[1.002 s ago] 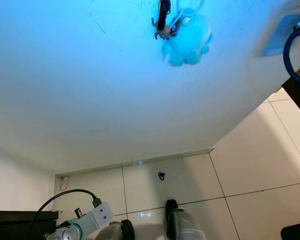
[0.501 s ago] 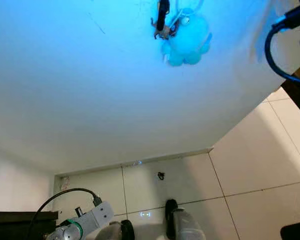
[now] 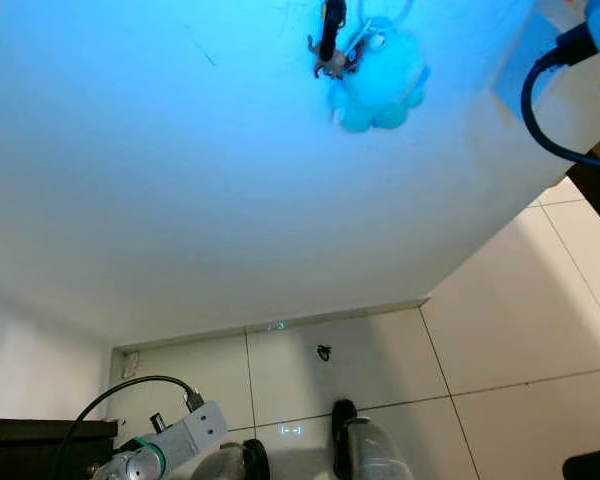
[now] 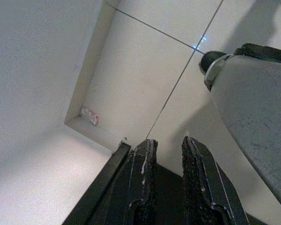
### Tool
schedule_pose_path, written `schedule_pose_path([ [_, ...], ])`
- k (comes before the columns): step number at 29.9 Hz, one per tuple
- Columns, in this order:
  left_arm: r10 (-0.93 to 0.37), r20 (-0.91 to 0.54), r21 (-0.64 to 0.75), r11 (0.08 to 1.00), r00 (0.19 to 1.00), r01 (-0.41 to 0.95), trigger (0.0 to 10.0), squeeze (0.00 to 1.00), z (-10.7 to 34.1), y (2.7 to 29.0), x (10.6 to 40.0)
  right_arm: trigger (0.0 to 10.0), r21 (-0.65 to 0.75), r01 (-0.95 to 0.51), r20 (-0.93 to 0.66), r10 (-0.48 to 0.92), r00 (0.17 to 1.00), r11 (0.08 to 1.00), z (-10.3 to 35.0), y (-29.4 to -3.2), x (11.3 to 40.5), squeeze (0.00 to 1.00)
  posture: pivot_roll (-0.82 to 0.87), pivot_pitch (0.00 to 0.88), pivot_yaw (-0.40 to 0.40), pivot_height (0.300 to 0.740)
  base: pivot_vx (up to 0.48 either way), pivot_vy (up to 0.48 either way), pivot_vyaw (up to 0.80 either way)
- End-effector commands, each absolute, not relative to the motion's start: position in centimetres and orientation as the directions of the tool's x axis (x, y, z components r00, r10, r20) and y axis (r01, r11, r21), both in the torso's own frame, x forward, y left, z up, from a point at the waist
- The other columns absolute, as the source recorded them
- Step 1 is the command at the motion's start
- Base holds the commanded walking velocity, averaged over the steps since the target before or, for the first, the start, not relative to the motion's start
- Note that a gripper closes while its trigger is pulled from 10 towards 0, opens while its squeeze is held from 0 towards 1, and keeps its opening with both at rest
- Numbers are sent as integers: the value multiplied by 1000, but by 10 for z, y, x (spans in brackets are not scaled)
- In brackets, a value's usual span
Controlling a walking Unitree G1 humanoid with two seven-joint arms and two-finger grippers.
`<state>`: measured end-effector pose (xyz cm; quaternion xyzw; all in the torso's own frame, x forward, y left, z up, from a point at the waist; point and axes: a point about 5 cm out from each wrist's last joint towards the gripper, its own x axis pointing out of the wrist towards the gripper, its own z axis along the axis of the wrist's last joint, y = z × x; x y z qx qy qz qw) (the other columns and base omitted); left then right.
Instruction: Hang keys on a hook
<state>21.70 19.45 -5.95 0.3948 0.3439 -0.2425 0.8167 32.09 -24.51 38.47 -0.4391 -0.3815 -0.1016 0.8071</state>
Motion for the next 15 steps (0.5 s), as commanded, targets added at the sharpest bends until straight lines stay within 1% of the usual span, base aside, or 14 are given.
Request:
schedule_pose_path([
  [1, -100, -793, 446, 577, 601, 684, 10000, 0, -68, 201, 201, 10000, -598, 551, 691, 28, 722, 582, 376, -273, 319, 0, -164, 232, 106, 740, 0, 0, 0],
  [4, -102, -793, 445, 575, 600, 686, 10000, 0, -68, 201, 201, 10000, -596, 551, 685, 12, 729, 584, 370, -277, 318, 0, -168, 235, 109, 740, 0, 0, 0],
  [9, -105, -794, 445, 570, 599, 690, 10000, 0, -68, 201, 201, 10000, -618, 530, 666, 28, 746, 581, 361, -274, 319, 0, -170, 237, 110, 740, 0, 0, 0],
  [12, -107, -794, 444, 569, 598, 692, 10000, 0, -68, 201, 201, 10000, -636, 533, 640, -3, 768, 558, 348, -278, 320, 0, -168, 238, 109, 740, 0, 0, 0],
  [15, -106, -794, 444, 570, 598, 691, 10000, 0, -68, 201, 201, 10000, -636, 529, 623, -31, 782, 562, 340, -281, 320, 0, -166, 238, 108, 740, 0, 0, 0],
])
